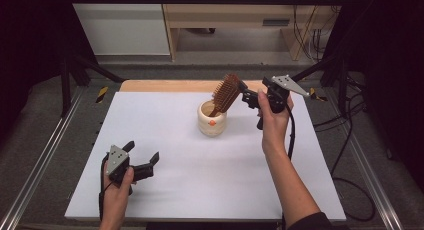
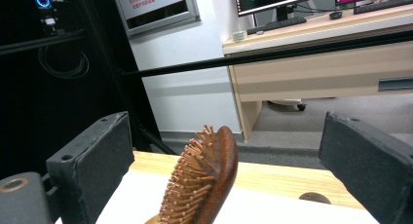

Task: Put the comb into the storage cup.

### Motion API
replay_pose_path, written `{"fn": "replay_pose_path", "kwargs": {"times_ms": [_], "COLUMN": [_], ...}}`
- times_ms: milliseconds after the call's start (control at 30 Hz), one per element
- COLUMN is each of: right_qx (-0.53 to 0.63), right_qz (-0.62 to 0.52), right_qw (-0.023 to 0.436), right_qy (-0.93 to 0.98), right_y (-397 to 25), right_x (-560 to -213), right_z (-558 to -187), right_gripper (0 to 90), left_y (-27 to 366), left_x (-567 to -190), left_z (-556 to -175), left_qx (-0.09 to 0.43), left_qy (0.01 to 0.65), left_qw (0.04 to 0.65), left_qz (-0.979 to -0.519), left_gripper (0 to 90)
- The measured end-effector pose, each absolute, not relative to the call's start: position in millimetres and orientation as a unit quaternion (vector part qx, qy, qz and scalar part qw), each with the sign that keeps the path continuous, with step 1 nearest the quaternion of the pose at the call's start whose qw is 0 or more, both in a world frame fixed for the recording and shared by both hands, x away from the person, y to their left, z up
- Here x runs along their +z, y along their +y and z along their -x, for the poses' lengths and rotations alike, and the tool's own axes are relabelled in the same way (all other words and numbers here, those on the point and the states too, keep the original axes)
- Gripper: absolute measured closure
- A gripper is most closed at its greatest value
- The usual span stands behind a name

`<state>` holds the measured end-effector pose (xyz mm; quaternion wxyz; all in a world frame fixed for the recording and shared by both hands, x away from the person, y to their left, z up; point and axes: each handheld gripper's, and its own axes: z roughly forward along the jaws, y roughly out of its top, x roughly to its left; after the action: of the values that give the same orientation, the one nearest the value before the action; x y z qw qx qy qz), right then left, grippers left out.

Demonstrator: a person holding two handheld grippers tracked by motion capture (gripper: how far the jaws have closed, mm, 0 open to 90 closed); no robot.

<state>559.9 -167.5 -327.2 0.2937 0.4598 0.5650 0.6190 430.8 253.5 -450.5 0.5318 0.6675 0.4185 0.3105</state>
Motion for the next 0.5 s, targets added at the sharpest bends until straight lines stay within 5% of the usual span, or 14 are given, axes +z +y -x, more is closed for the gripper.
{"fn": "replay_pose_path", "kwargs": {"times_ms": [500], "right_qx": [0.606], "right_qz": [-0.443], "right_qw": [0.296], "right_qy": [0.59], "right_y": [-178.4], "right_x": [-319.5], "right_z": [-549.2], "right_gripper": [5.0], "left_y": [257.2], "left_x": [-450.2], "left_z": [-430.0], "left_qx": [0.313], "left_qy": [0.42], "left_qw": [0.535], "left_qz": [-0.663], "left_gripper": [2.3]}}
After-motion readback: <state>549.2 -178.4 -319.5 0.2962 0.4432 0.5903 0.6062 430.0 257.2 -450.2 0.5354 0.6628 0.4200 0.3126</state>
